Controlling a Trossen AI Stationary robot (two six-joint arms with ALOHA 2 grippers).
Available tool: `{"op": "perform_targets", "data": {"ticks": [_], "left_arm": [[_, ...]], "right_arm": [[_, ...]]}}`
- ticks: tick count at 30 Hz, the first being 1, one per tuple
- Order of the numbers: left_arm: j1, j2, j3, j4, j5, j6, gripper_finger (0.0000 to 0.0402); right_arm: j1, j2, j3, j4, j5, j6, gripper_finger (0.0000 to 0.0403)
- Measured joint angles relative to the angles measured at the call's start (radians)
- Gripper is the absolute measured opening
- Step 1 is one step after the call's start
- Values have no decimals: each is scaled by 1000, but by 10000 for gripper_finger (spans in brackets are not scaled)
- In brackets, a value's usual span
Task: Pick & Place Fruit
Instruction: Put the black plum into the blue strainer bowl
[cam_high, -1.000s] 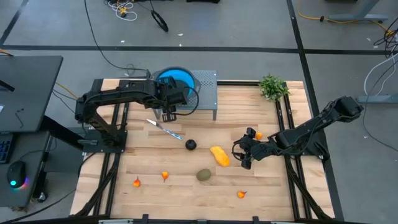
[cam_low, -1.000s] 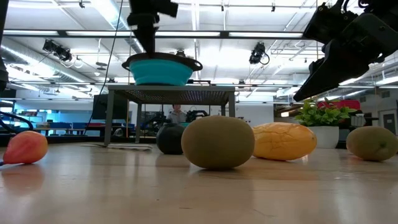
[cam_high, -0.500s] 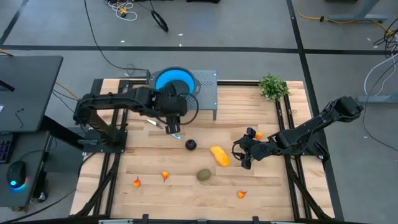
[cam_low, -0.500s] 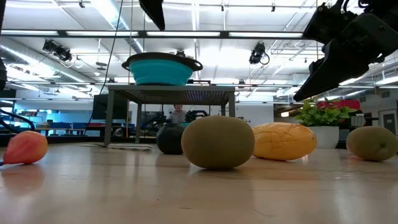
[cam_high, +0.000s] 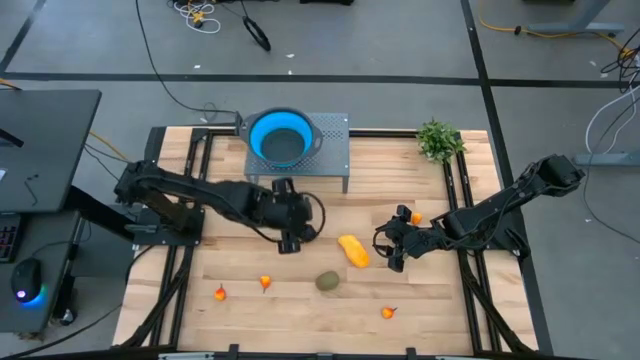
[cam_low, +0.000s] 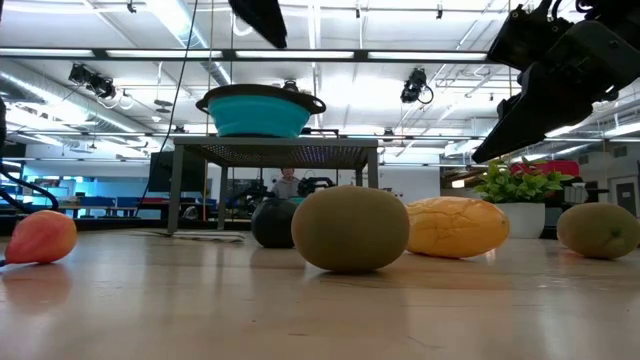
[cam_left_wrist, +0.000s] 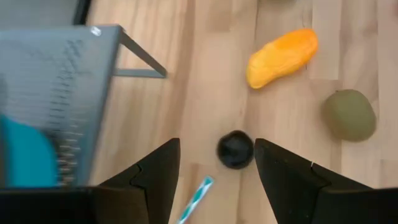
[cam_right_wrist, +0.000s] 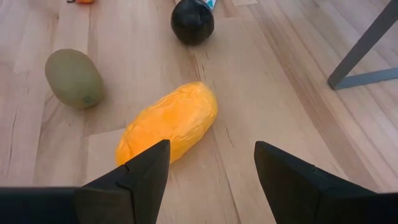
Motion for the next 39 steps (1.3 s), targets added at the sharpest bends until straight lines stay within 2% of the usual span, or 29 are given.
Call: {"op": "perform_targets", "data": {"ticks": [4, 13, 18, 27, 32, 39], "left_arm": [[-30, 0, -112, 174, -13, -2, 217], [-43, 0, -308, 421, -39, -6, 217], [-43, -1, -428, 600, -9, 2, 217], [-8, -9, -565, 761, 8, -76, 219], [41, -9, -629, 843, 33, -124, 252], [77, -9, -707, 952, 144, -164, 321]], "right_arm": [[0, 0, 0, 0, 0, 0, 245], [0, 0, 0, 1, 1, 0, 245], [0, 0, 0, 1, 1, 0, 245], [0, 0, 0, 3, 2, 0, 245], [0, 0, 0, 4, 2, 0, 245], [0, 0, 0, 3, 2, -4, 245]]}}
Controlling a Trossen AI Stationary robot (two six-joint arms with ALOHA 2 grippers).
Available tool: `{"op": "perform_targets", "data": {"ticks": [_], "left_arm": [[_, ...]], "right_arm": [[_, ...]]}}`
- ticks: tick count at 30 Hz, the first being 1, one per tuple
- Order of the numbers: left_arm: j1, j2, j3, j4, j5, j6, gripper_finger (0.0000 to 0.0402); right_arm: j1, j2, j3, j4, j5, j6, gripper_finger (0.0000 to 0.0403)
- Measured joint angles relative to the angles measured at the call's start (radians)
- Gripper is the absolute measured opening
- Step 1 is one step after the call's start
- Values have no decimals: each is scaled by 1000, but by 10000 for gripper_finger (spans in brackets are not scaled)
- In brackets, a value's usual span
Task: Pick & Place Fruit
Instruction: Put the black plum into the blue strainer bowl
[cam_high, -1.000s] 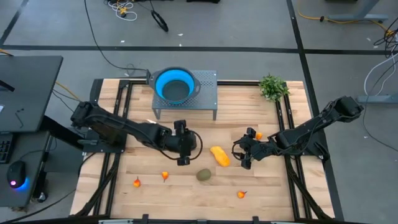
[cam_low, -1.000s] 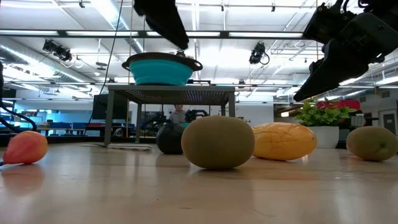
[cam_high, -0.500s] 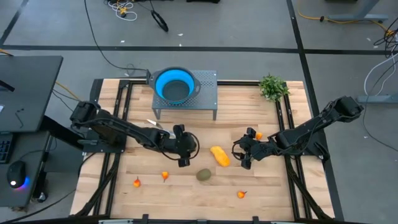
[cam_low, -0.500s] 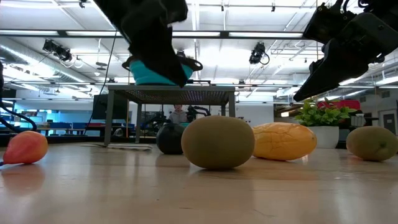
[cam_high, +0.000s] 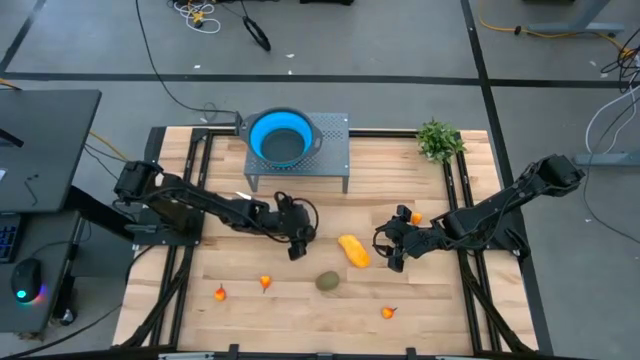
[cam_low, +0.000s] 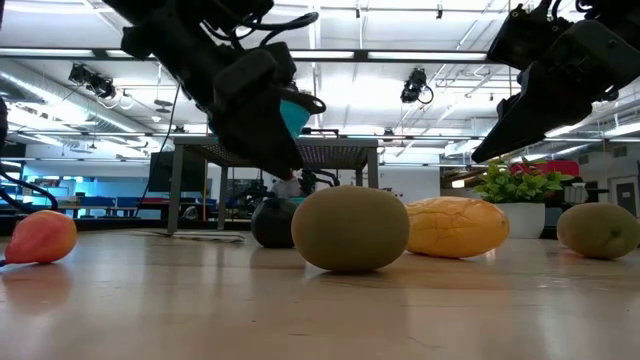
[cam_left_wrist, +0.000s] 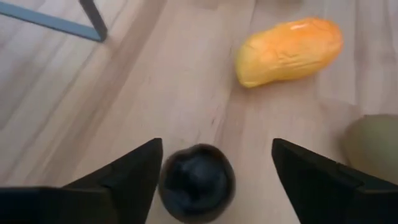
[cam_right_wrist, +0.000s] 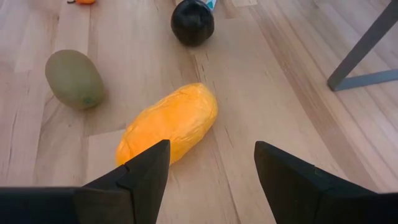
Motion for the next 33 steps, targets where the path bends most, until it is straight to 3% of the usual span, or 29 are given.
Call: {"op": "perform_targets", "data": {"ticks": [6, 20, 25, 33], "left_arm": [[0, 0, -39, 4, -63, -13, 344], [0, 3, -140, 232, -15, -70, 345], [0, 4, -170, 235, -72, -73, 345], [-1, 4, -180, 286, -81, -61, 345]], "right_arm": [[0, 0, 0, 0, 0, -3, 245], [0, 0, 0, 1, 0, -3, 245], [0, 0, 0, 1, 0, -3, 245], [0, 0, 0, 1, 0, -3, 245]]}}
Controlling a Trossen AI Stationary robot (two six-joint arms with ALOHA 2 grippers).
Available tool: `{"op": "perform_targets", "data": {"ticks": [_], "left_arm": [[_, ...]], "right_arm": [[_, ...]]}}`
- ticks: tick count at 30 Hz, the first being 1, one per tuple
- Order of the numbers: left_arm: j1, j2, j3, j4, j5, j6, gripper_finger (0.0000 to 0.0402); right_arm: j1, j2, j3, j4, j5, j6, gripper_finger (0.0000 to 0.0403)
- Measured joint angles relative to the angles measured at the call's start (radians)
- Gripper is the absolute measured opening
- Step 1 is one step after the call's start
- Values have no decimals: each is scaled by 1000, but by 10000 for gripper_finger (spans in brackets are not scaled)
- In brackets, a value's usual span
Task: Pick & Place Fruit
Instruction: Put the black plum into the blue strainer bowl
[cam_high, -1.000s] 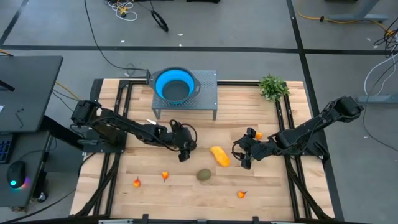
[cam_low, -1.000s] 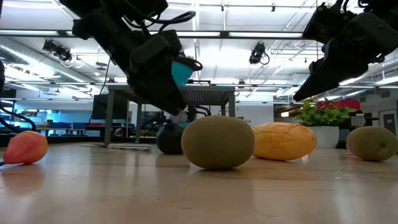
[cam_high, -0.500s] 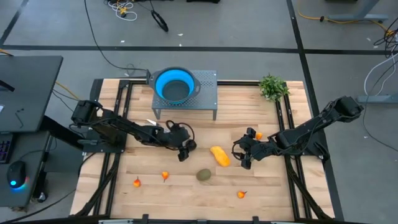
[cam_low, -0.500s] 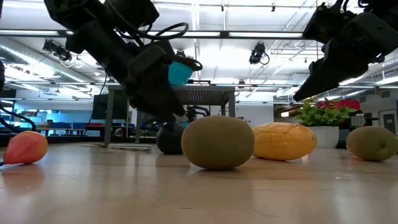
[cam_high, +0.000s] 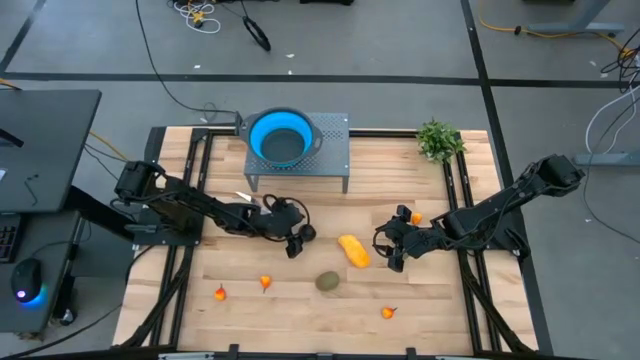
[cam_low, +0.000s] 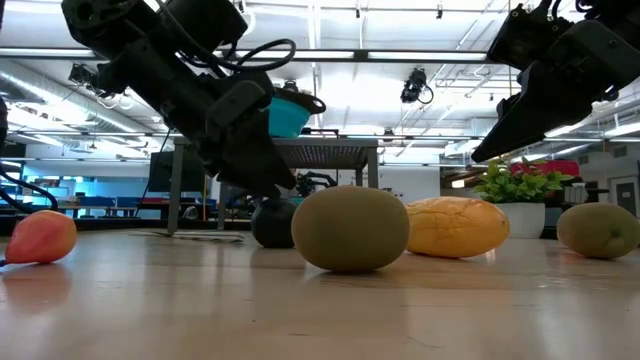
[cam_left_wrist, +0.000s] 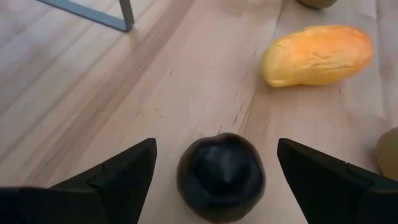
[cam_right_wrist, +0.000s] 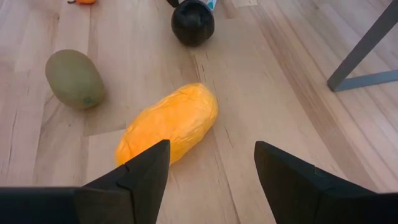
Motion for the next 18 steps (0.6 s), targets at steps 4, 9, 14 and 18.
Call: {"op": "perform_targets", "data": {"ticks": [4, 9, 14, 18], "left_arm": [[0, 0, 0, 6, -11, 0, 345], [-12, 0, 0, 9, -45, 11, 345], [-25, 1, 0, 15, -77, 22, 345], [-26, 52, 1, 29, -51, 10, 345]], "right_arm": [[0, 0, 0, 0, 0, 0, 245], [0, 0, 0, 0, 0, 0, 245], [0, 0, 0, 0, 0, 0, 245], [0, 0, 0, 0, 0, 0, 245]]}}
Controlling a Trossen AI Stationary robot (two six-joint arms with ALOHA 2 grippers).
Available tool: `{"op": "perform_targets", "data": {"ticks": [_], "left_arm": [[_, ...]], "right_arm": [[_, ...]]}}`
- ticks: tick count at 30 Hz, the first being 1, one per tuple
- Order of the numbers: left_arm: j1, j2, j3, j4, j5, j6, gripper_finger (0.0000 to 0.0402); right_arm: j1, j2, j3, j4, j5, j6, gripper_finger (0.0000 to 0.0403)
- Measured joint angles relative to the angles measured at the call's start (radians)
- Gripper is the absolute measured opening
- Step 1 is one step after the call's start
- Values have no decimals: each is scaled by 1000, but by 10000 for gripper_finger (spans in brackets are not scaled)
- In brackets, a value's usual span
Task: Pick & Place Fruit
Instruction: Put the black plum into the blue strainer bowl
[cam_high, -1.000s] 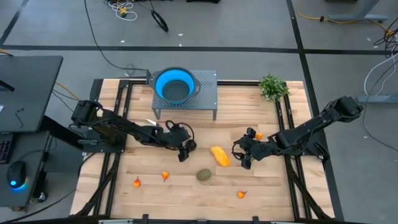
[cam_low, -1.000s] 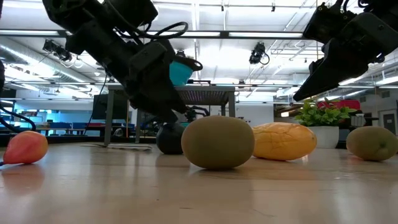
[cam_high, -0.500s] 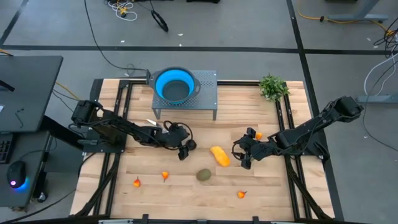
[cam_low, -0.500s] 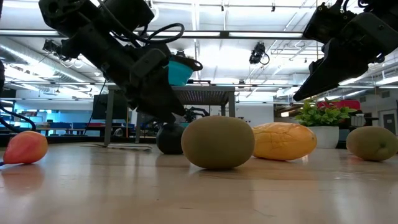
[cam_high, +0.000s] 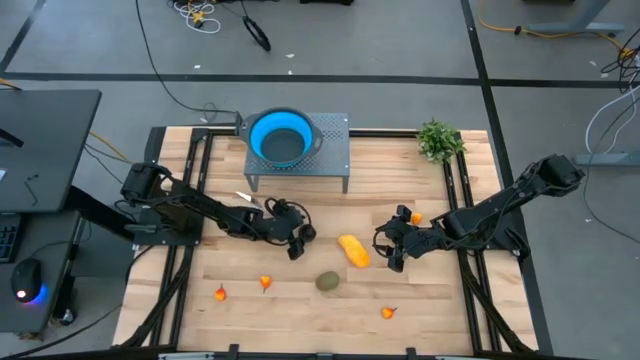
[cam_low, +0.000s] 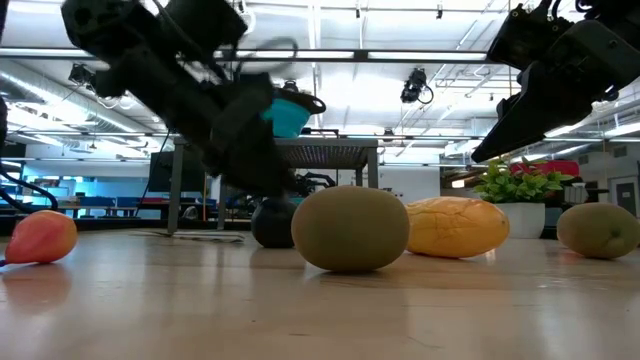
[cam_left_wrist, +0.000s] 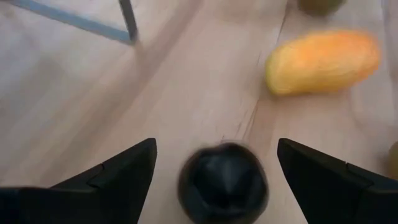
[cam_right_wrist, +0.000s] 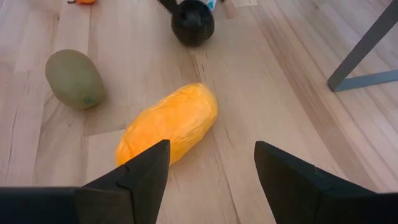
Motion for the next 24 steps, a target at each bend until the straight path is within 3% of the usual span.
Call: {"op": "perform_targets", "data": {"ticks": [7, 16, 24], "left_arm": [[0, 112, 0, 123, -9, 5, 345], [8, 113, 0, 102, -5, -10, 342], [6, 113, 0, 52, -2, -52, 303]], "right_arm": [[0, 2, 0, -3, 0, 0, 245], [0, 2, 0, -3, 0, 0, 245], [0, 2, 0, -3, 0, 0, 245]]}}
